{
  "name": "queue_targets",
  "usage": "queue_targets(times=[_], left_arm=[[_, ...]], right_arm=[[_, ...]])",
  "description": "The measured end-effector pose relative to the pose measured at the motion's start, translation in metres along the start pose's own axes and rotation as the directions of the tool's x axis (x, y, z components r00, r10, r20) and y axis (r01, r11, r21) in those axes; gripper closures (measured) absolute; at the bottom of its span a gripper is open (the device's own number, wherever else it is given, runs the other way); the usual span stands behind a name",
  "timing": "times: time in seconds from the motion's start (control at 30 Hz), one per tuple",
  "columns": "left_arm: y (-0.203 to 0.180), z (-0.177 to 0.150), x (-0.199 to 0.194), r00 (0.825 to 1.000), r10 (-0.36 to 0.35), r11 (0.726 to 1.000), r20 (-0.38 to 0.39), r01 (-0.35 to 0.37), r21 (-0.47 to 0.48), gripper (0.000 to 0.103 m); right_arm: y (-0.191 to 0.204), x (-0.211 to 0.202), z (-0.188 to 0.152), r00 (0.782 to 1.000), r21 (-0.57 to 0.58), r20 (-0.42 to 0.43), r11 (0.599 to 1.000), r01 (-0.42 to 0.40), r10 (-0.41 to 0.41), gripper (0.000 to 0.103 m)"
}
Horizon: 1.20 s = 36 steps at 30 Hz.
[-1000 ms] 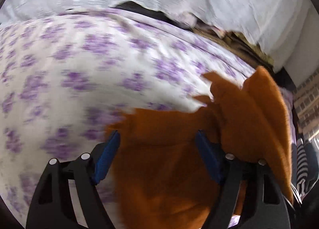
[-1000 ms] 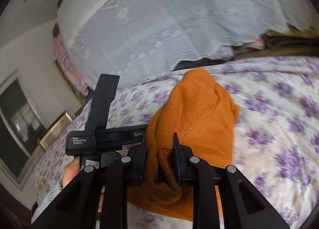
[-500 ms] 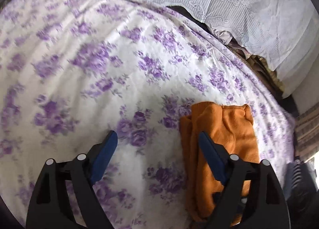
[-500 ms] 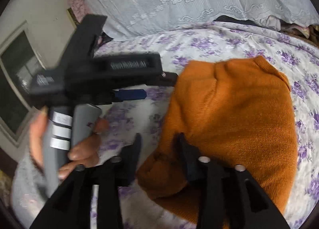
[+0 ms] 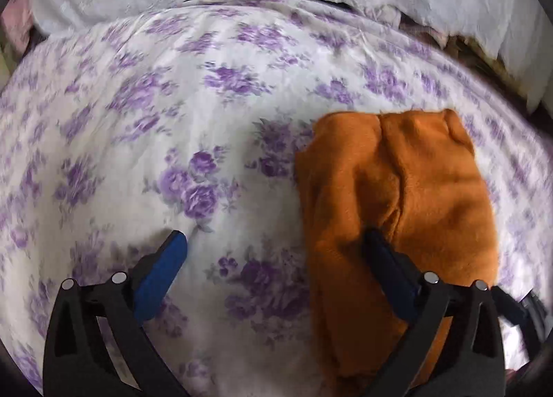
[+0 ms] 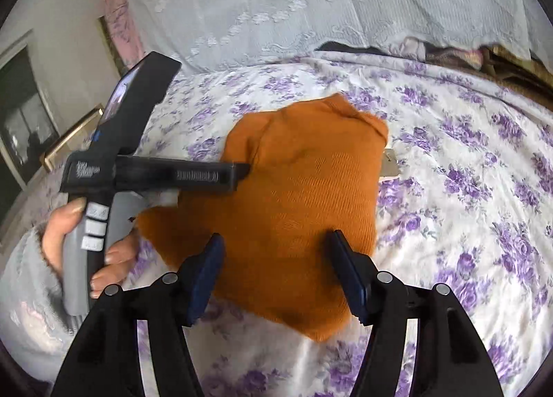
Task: Fold small clothes
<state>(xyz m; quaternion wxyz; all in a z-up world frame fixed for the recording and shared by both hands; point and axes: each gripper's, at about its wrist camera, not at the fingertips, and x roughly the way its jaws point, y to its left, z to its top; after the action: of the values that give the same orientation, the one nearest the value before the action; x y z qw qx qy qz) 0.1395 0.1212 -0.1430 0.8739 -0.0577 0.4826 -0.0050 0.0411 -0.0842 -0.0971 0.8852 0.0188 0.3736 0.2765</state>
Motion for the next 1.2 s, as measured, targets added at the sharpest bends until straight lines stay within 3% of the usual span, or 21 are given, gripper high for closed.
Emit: queue_targets(times=[0.1, 0.2, 0.3, 0.37, 0.43, 0.5, 0.57, 0.63, 0.73, 0.87, 0.93, 1.03, 1.2], left_arm=[[0.010, 0.004, -0.025, 0.999, 0.016, 1.000, 0.043, -0.015, -0.024, 0.004], [0.018, 0.005, -0.050, 0.995, -0.040, 0.998, 0.090, 0.045, -0.053, 0.005], [0.010, -0.006, -0.059, 0.993, -0.093, 0.995, 0.071, 0.095, -0.024, 0.005], [-0.005, -0.019, -0.049, 0.997, -0.066, 0.997, 0.028, 0.065, 0.035, 0.005], [-0.016, -0.035, -0.027, 1.000, 0.001, 0.997, -0.026, 0.002, 0.082, 0.004], [-0.013, -0.042, -0.022, 0.999, -0.035, 0.998, -0.014, 0.035, 0.049, 0.004], [-0.009, -0.039, -0.023, 0.998, -0.058, 0.998, -0.024, 0.059, 0.037, 0.004], [-0.005, -0.041, -0.019, 0.996, -0.087, 0.996, -0.025, 0.087, 0.016, 0.004], [-0.004, -0.043, -0.019, 0.996, -0.088, 0.996, -0.023, 0.089, 0.015, 0.004], [-0.005, -0.044, -0.021, 0.996, -0.091, 0.996, -0.020, 0.091, 0.009, 0.004], [-0.004, -0.042, -0.020, 0.996, -0.090, 0.996, -0.020, 0.090, 0.010, 0.004], [-0.005, -0.044, -0.020, 0.996, -0.085, 0.996, -0.016, 0.086, 0.014, 0.004], [-0.005, -0.044, -0.020, 0.996, -0.085, 0.996, -0.013, 0.085, 0.010, 0.004]], right_arm=[[-0.005, -0.015, 0.010, 0.999, 0.021, 0.023, 0.999, -0.043, 0.043, 0.039], [-0.022, -0.022, 0.044, 0.995, 0.084, 0.088, 0.995, -0.060, 0.052, 0.039], [-0.045, 0.007, 0.075, 0.986, 0.185, 0.062, 0.969, -0.167, 0.158, 0.039], [-0.060, 0.044, 0.088, 0.968, 0.280, 0.005, 0.929, -0.243, 0.252, 0.039], [-0.072, 0.068, 0.093, 0.968, 0.322, -0.007, 0.917, -0.235, 0.251, 0.044], [-0.092, 0.087, 0.097, 0.985, 0.362, 0.000, 0.918, -0.159, 0.171, 0.056], [-0.117, 0.095, 0.095, 0.987, 0.440, 0.022, 0.885, -0.154, 0.161, 0.073], [-0.127, 0.086, 0.091, 0.990, 0.474, 0.036, 0.870, -0.134, 0.133, 0.073], [-0.125, 0.055, 0.087, 0.988, 0.435, 0.098, 0.888, -0.148, 0.117, 0.065], [-0.117, 0.039, 0.077, 0.972, 0.415, 0.107, 0.879, -0.235, 0.209, 0.057], [-0.113, 0.047, 0.070, 0.966, 0.429, 0.068, 0.867, -0.253, 0.249, 0.057], [-0.118, 0.074, 0.071, 0.979, 0.469, 0.010, 0.864, -0.183, 0.202, 0.055], [-0.145, 0.117, 0.092, 0.968, 0.571, 0.047, 0.788, -0.228, 0.247, 0.056]])
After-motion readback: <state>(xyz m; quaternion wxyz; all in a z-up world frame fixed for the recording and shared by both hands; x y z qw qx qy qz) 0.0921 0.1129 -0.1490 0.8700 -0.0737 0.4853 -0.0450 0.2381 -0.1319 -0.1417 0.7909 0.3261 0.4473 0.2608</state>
